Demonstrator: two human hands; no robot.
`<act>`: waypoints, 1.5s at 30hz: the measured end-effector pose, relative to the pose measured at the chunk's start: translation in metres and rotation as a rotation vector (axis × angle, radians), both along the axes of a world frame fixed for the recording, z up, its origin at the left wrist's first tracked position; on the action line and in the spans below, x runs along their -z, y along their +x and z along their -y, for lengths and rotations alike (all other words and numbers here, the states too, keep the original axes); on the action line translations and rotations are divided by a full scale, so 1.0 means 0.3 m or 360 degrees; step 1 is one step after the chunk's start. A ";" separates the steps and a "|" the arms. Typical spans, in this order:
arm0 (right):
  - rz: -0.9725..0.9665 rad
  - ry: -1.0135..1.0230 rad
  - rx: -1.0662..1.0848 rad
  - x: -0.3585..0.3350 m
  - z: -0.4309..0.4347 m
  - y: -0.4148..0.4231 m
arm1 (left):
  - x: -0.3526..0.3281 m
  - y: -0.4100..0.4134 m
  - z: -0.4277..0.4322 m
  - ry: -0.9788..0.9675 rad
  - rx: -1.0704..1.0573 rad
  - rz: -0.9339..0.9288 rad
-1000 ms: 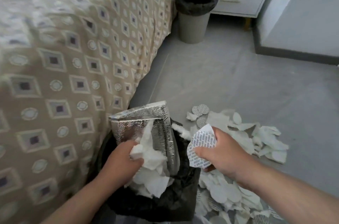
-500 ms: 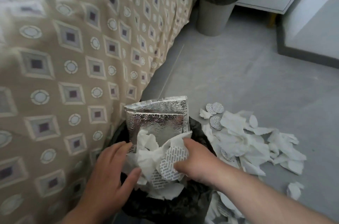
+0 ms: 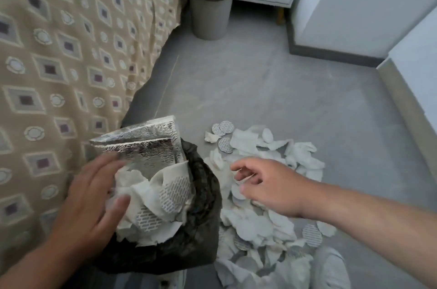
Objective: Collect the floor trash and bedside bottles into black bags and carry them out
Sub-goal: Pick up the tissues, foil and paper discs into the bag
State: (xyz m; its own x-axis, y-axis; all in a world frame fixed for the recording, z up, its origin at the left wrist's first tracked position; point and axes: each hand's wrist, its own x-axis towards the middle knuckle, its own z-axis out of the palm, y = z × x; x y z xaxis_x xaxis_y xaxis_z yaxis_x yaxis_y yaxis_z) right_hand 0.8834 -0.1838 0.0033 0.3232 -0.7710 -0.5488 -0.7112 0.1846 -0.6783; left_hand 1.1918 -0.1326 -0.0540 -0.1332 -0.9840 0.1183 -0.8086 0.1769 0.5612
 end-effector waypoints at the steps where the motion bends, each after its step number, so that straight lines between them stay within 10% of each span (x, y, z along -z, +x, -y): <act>1: -0.0053 0.0018 0.0097 0.000 0.004 -0.087 | -0.064 -0.057 0.036 -0.0052 0.0085 -0.0064; 9: -0.0379 0.0278 0.0830 0.256 -0.081 -0.638 | -0.074 -0.729 0.280 0.0662 0.0974 0.0423; 17: -0.0776 0.0212 0.0394 0.504 -0.132 -0.801 | 0.384 -1.015 0.191 0.1489 0.0454 0.0731; 36: -0.0844 -0.0054 -0.0628 0.796 -0.317 -0.541 | 0.661 -0.913 0.024 0.1068 0.0253 0.0730; 45: -0.0841 -0.0103 -0.0473 0.824 -0.301 -0.531 | 0.664 -0.911 0.018 0.1089 0.0251 0.0605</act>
State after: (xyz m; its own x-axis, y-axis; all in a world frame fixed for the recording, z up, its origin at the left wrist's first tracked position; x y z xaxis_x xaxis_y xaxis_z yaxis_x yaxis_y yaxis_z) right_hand 0.7240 -0.0935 -0.2439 0.2266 -0.7268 -0.6485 -0.9694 -0.1035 -0.2227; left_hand 0.9183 -0.1381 -0.2532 -0.1867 -0.7882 -0.5864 -0.9605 0.0212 0.2774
